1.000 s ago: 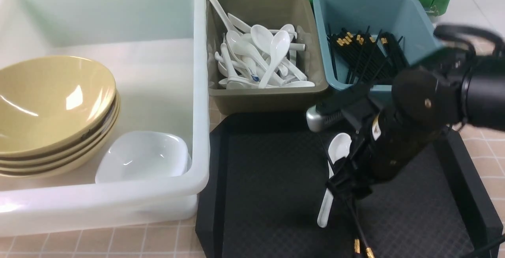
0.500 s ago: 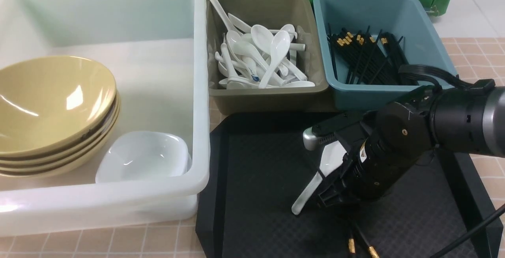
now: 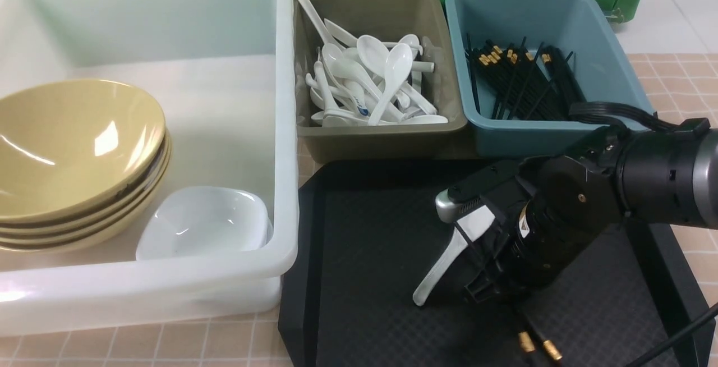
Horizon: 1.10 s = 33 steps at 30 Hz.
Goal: On brown table put chopsticks spoon bowls plates into blue grey white boxes.
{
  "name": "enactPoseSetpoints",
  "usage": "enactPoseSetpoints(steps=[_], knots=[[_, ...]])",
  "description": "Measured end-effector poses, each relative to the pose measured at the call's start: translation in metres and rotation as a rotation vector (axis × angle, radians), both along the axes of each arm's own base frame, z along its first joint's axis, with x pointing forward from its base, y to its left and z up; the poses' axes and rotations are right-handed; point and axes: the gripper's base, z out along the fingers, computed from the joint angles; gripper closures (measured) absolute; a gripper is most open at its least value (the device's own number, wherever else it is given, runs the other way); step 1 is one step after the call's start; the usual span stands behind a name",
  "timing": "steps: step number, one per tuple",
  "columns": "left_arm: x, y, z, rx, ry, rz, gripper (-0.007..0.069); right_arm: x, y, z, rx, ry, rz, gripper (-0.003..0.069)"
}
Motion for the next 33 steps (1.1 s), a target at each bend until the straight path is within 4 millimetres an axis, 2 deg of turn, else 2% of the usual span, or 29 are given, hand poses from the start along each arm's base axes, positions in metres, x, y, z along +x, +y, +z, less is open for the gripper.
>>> enactPoseSetpoints(steps=[2,8,15,21,25,27,30,33], knots=[[0.000,0.000,0.000,0.000,0.000,0.000,0.0620,0.000,-0.002,0.000,-0.024,-0.006,0.001,0.0564],[0.000,0.000,0.000,0.000,0.000,0.000,0.0620,-0.003,-0.015,0.005,-0.136,-0.011,0.025,0.0568],[0.000,0.000,0.000,0.000,0.000,0.000,0.0620,-0.015,-0.026,0.055,-0.106,-0.147,0.032,0.0568],[0.000,0.000,0.000,0.000,0.000,0.000,0.0620,-0.024,-0.034,0.084,-0.086,-0.243,0.039,0.0568],[0.000,0.000,0.000,0.000,0.000,0.000,0.0620,-0.026,-0.041,0.108,-0.061,-0.384,0.038,0.0568],[0.000,0.000,0.000,0.000,0.000,0.000,0.0620,-0.018,-0.042,0.127,-0.013,-0.581,0.033,0.0568],[0.000,0.000,0.000,0.000,0.000,0.000,0.0620,0.005,-0.044,0.151,0.141,-0.876,0.054,0.0568],[0.000,0.000,0.000,0.000,0.000,0.000,0.0620,0.040,-0.048,0.165,0.361,-0.995,0.027,0.0568]])
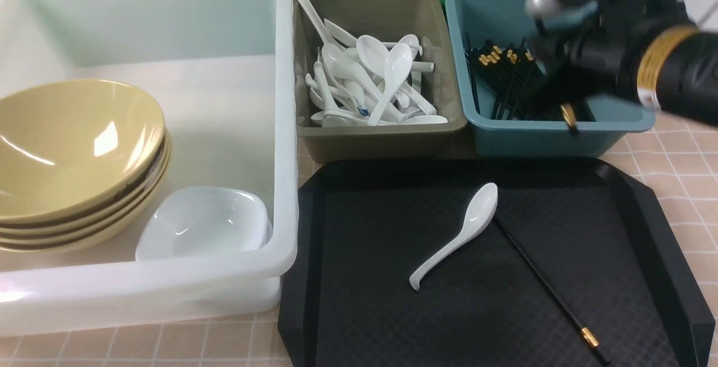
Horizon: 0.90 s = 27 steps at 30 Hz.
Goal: On brown table put chopsticks spoon bowls plates into blue grey white boxes.
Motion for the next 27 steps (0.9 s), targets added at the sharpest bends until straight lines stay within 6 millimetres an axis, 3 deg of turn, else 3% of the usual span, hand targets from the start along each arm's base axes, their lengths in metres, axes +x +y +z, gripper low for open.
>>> enactPoseSetpoints(steps=[4,7,12,14,15,17,19,22,23,27], knots=[[0.000,0.000,0.000,0.000,0.000,0.000,0.0620,0.057,-0.018,-0.013,0.157,0.058,-0.098,0.0556],[0.000,0.000,0.000,0.000,0.003,-0.003,0.0620,0.082,-0.025,-0.028,0.170,0.094,-0.151,0.0495],[0.000,0.000,0.000,0.001,0.005,-0.005,0.0620,0.093,-0.027,-0.042,0.113,0.126,-0.199,0.0314],[0.000,0.000,0.000,0.001,0.005,-0.005,0.0620,0.092,-0.037,-0.047,0.046,0.165,-0.319,0.0235],[0.000,0.000,0.000,0.001,0.005,-0.005,0.0620,0.092,-0.037,-0.046,0.049,0.164,-0.319,0.0235],[0.001,0.000,-0.002,0.000,0.011,-0.005,0.0620,0.077,-0.053,-0.050,-0.117,0.293,-0.540,0.0202],[0.001,0.000,-0.003,0.000,0.013,-0.004,0.0620,0.066,-0.055,-0.054,-0.221,0.394,-0.565,0.0202],[0.001,0.000,-0.004,-0.015,0.008,-0.001,0.0620,0.031,-0.038,-0.070,-0.287,0.730,-0.389,0.0230],[0.001,0.000,-0.004,-0.016,0.008,-0.001,0.0620,0.030,-0.038,-0.071,-0.290,0.737,-0.391,0.0232],[0.001,0.001,-0.006,-0.035,0.008,0.001,0.0620,-0.001,-0.006,-0.096,-0.306,0.951,-0.143,0.0292]])
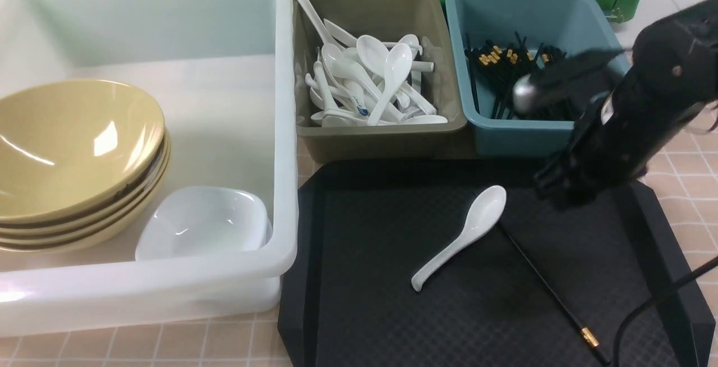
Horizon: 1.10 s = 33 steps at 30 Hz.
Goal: On brown table put chopsticks spoon bowls plates into blue grey white boxes.
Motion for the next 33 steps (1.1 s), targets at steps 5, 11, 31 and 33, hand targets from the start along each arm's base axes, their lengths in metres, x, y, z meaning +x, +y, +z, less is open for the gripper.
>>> enactPoseSetpoints(steps=[5,11,31,33], knots=[[0.000,0.001,0.000,-0.007,-0.011,0.011,0.0620,-0.019,0.013,-0.020,-0.004,0.062,0.065,0.0329],[0.000,0.002,0.001,-0.020,-0.017,0.013,0.0620,-0.025,0.018,-0.053,-0.004,0.088,0.060,0.0402],[0.000,0.002,0.001,-0.021,-0.017,0.013,0.0620,-0.037,0.000,-0.018,-0.004,0.040,0.034,0.0580],[0.000,0.001,0.000,-0.021,-0.016,0.012,0.0620,-0.041,-0.012,0.009,0.018,-0.034,0.004,0.0580]])
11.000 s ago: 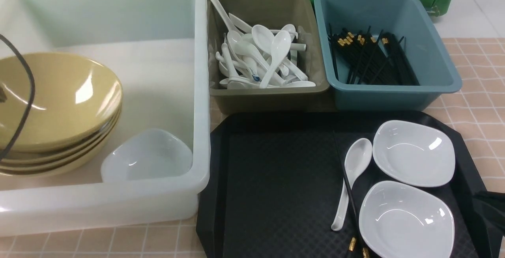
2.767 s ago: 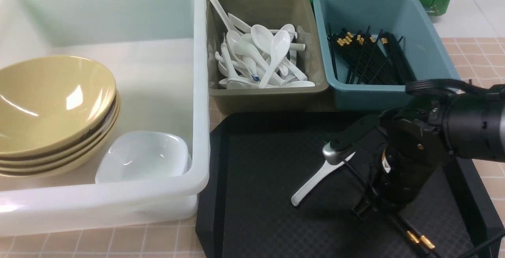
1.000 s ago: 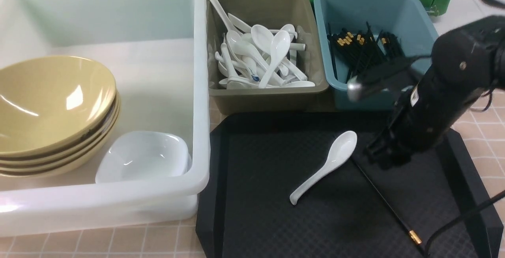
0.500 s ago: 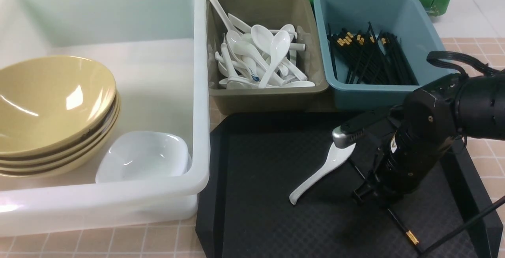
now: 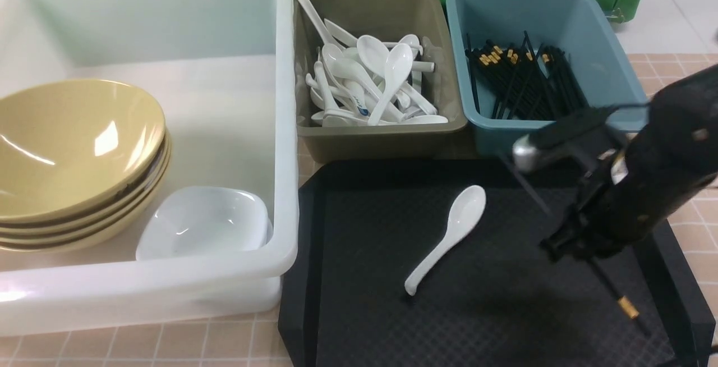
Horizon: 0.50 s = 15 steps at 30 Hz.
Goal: On brown table put chopsticks spoon bowls plates into blue grey white boxes.
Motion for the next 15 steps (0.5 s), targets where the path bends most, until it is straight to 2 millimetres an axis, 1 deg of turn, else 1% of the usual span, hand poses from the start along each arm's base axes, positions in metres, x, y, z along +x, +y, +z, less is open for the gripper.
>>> enactPoseSetpoints(steps=[2,4,5,6,7,9,10,13,15], knots=[[0.000,0.000,0.000,0.000,0.001,-0.001,0.0620,0.000,-0.012,0.026,0.025,-0.096,-0.034,0.0580],[0.000,0.000,0.000,0.000,0.001,-0.001,0.0620,0.004,-0.019,0.048,0.068,-0.235,-0.052,0.0580],[0.000,0.000,0.000,0.000,0.001,-0.001,0.0620,0.007,-0.021,0.054,0.085,-0.291,-0.058,0.0580],[0.000,0.000,0.000,0.001,0.002,-0.001,0.0620,0.013,-0.022,0.063,0.116,-0.388,-0.062,0.0580],[0.000,0.000,0.000,0.001,0.002,-0.001,0.0620,0.023,-0.022,0.073,0.166,-0.534,-0.061,0.0580],[0.000,0.000,0.000,0.001,0.002,-0.001,0.0620,0.036,-0.020,0.080,0.216,-0.679,-0.056,0.0580],[0.000,0.000,0.000,0.001,0.002,-0.001,0.0620,0.048,-0.018,0.085,0.258,-0.802,-0.049,0.0580],[0.000,0.000,0.000,0.001,0.002,-0.001,0.0620,0.082,-0.013,0.075,0.327,-1.001,-0.037,0.0550],[0.000,0.000,0.000,0.001,0.002,-0.001,0.0620,0.102,-0.011,0.060,0.341,-1.013,-0.050,0.0508]])
